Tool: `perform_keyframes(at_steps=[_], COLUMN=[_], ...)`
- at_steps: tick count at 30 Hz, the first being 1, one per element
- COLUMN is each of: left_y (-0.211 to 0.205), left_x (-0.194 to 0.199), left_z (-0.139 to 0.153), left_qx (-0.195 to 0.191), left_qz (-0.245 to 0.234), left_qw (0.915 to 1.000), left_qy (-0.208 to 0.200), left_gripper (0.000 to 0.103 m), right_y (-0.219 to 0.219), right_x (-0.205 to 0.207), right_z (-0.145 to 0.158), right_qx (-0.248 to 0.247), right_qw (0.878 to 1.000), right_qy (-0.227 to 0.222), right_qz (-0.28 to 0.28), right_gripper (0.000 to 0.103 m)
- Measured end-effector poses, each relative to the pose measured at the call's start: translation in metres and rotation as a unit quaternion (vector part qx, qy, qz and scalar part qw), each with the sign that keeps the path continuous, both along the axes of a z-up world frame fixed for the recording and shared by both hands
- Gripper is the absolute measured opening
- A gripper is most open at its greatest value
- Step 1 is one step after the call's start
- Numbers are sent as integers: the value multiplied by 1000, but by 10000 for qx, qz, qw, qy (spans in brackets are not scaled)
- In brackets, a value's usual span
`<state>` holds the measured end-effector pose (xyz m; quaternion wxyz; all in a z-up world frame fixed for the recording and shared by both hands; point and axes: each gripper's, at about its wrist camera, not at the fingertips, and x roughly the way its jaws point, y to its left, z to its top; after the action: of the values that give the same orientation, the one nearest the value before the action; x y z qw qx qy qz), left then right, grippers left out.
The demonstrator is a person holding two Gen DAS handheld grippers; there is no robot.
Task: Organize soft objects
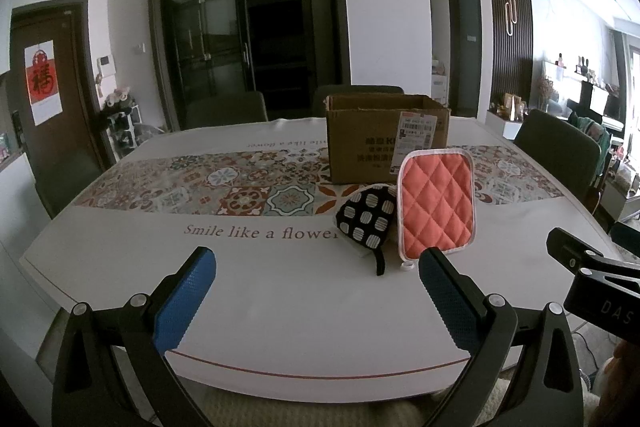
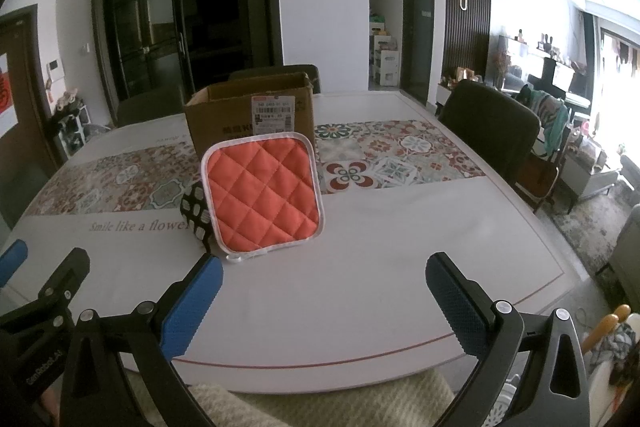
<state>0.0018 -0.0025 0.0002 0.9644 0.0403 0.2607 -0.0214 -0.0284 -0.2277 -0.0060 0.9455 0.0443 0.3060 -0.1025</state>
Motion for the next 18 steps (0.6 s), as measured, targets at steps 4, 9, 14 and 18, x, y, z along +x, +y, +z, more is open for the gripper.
perform_keyframes(at_steps=[4,9,14,18], left_y=[0,1,1,1], left_x=[1,0,0,0], left_z=[0,2,2,2], left_qx=[2,-7,-6,-8], left_qz=[11,18,13,15], left_qw=[10000,10000,10000,10000], left_qy=[-20,-43,-42,-47], left_gripper=[103,103,103,103], right_y=[0,-1,0,1], right_x=[0,0,0,0], right_z=[0,0,0,1], right_qx=[-3,0,-7,-3], right_qw=[10000,10000,10000,10000], right_qy=[-4,-6,-8,-12], right_qz=[-1,0,2,3], right_gripper=[103,103,103,103])
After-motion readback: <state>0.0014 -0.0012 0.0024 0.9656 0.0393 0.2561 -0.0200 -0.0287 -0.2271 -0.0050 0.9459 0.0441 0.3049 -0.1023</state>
